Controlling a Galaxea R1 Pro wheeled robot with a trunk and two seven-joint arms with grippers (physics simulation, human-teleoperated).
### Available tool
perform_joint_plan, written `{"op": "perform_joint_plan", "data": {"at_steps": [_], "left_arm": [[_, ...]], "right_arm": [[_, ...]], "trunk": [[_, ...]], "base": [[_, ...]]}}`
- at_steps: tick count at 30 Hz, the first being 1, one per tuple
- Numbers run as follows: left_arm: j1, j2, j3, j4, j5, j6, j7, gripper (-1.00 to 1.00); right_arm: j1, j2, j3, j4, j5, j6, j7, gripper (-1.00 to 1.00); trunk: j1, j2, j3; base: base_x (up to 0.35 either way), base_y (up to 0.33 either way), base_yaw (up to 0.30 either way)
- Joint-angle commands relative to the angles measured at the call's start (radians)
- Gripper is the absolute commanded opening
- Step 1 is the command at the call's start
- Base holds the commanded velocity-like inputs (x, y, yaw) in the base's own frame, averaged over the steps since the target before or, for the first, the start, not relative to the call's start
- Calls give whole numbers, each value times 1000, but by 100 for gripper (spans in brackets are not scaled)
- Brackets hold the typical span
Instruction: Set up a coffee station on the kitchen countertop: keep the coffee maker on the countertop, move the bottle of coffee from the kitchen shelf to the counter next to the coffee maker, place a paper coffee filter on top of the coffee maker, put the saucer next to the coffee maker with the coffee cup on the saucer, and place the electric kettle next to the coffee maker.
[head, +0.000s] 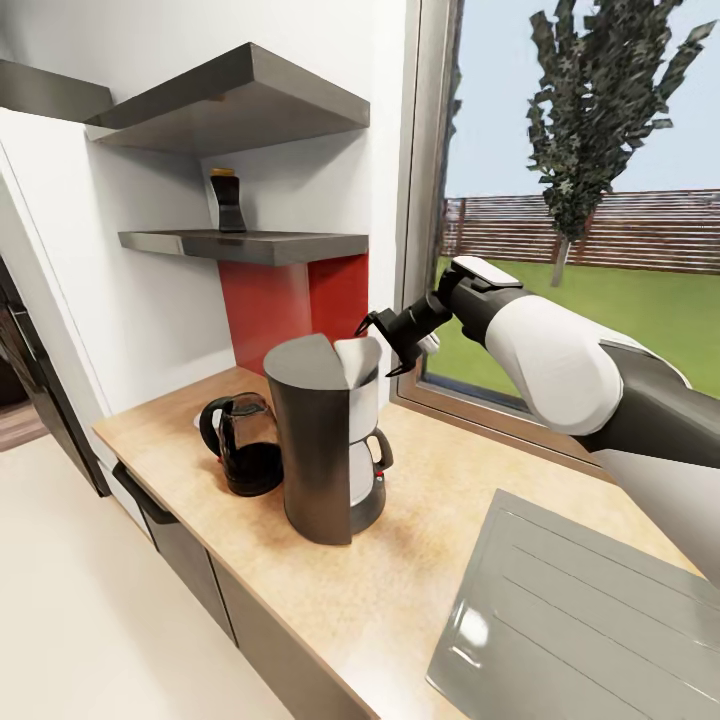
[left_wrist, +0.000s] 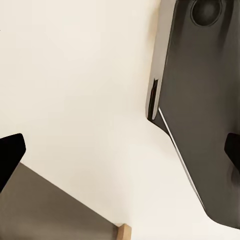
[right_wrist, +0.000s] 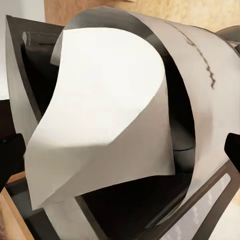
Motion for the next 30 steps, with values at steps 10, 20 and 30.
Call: {"op": "perform_joint_plan", "data": {"at_steps": [10, 20, 30], "left_arm": [[-2, 0, 7, 3, -8, -3, 3, 100], [-2, 0, 7, 3, -8, -3, 3, 100], [-2, 0, 7, 3, -8, -3, 3, 100]], "right_arm": [[0, 0, -8, -2, 3, 4, -8, 100], [0, 0, -8, -2, 4, 4, -8, 100], [0, 0, -11, -9, 4, 3, -8, 100]], "trunk": [[1, -2, -2], [1, -2, -2], [1, -2, -2]], "base": [[0, 0, 0], [0, 0, 0], [0, 0, 0]]}}
